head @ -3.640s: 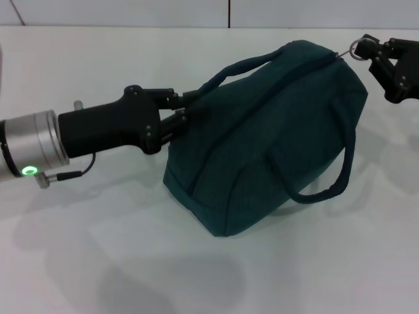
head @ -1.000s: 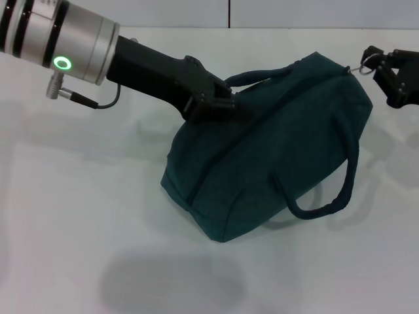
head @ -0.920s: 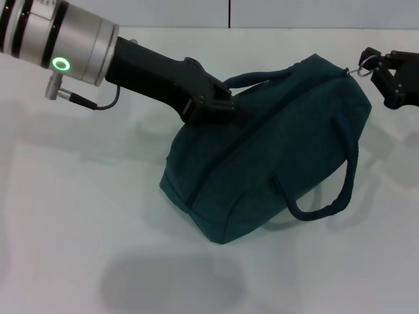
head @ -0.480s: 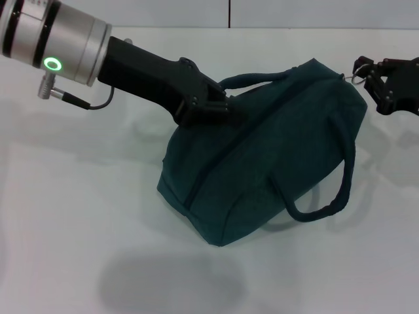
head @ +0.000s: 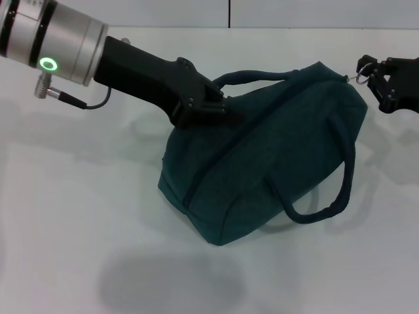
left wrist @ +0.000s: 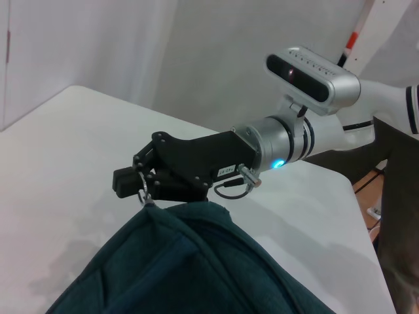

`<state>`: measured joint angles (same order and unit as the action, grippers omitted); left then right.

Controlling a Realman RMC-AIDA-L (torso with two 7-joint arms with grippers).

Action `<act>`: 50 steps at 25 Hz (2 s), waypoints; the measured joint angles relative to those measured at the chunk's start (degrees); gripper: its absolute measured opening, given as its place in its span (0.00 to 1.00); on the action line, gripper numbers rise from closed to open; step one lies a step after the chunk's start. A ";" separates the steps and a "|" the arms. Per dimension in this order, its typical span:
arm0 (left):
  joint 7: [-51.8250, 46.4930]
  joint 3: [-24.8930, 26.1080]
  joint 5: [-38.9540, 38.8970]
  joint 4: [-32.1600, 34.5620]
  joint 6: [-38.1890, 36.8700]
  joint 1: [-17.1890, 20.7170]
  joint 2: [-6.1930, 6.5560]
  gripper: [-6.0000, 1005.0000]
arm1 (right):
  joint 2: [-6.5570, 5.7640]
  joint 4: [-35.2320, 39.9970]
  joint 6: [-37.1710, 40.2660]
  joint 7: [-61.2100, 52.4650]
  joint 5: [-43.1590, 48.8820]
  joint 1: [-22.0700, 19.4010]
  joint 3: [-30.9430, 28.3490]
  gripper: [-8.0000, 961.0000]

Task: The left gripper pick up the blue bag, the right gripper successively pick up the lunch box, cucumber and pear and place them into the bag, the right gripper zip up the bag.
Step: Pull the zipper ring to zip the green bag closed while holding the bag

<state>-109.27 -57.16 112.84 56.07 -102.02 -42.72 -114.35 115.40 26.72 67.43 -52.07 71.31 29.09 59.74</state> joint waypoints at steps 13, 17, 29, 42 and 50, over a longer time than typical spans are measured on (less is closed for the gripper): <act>0.93 0.03 -0.12 0.00 0.02 0.20 -0.12 0.10 | -0.02 -1.29 -1.57 0.04 0.18 0.05 2.77 0.02; 0.93 0.03 -0.17 0.01 0.12 0.36 -0.30 0.10 | 0.06 -1.14 -1.41 -0.33 -0.66 0.07 2.27 0.03; 1.55 0.03 -0.10 -0.07 0.38 0.56 -0.50 0.09 | -0.57 2.95 4.21 -5.89 -0.58 -1.17 1.56 0.03; 1.61 0.03 -0.22 -0.09 0.08 0.61 -0.52 0.09 | -0.02 0.34 -7.95 -1.06 -0.28 1.83 7.33 0.03; 2.11 0.03 -0.21 -0.08 0.10 0.72 -0.45 0.09 | 0.07 0.17 -8.48 -0.94 -0.30 2.08 11.48 0.03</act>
<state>-107.17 -57.12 112.63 55.99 -101.92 -42.00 -114.80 115.47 26.89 58.94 -53.01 71.01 31.17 71.22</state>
